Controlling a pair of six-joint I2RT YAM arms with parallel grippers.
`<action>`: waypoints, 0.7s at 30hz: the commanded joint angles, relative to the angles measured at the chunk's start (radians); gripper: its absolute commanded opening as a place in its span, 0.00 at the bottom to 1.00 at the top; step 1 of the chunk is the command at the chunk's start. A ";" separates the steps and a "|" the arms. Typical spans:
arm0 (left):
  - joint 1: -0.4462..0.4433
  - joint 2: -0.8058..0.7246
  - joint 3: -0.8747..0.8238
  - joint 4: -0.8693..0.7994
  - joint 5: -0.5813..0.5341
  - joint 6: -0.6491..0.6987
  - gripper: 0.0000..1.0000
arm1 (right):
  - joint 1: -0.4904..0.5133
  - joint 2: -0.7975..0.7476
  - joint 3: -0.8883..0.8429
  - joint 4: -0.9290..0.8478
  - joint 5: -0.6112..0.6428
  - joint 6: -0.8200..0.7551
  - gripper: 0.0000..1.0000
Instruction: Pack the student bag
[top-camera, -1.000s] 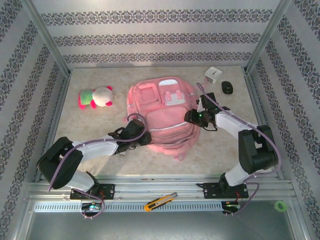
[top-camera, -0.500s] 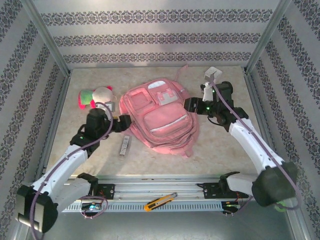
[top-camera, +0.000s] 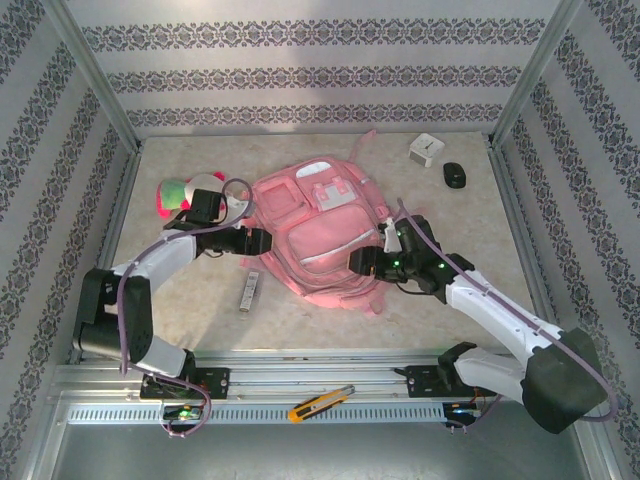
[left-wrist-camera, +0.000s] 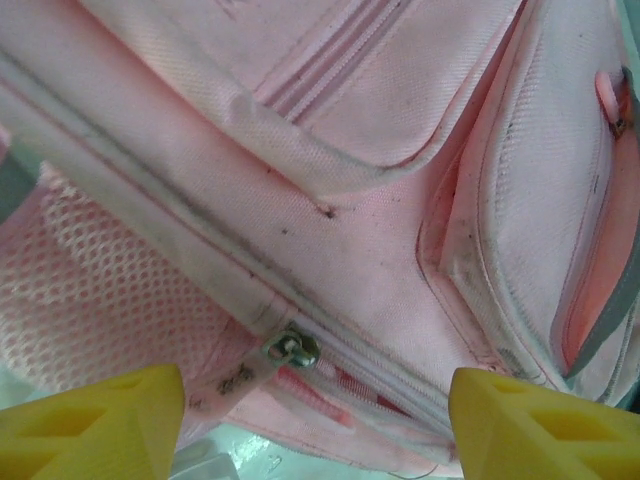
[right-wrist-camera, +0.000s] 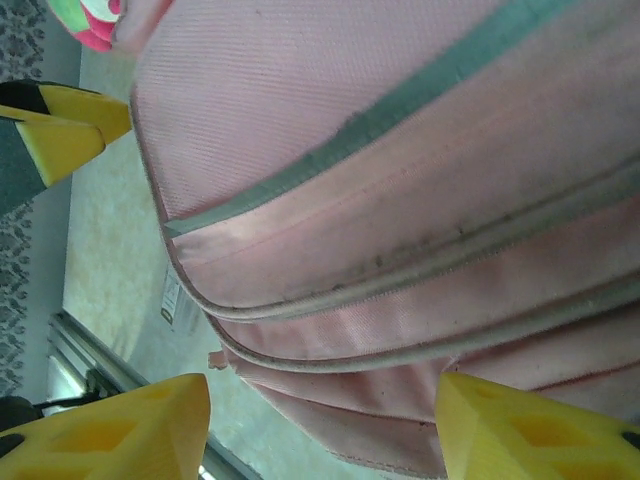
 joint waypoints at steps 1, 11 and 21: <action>0.008 0.045 0.042 -0.013 0.064 0.069 0.70 | 0.014 -0.036 -0.052 0.097 0.023 0.100 0.60; 0.008 0.093 0.006 -0.007 0.141 0.066 0.62 | 0.015 -0.017 -0.107 0.150 -0.036 0.180 0.60; 0.009 0.028 -0.039 -0.001 0.082 0.074 0.19 | 0.015 0.010 -0.086 0.163 -0.040 0.178 0.59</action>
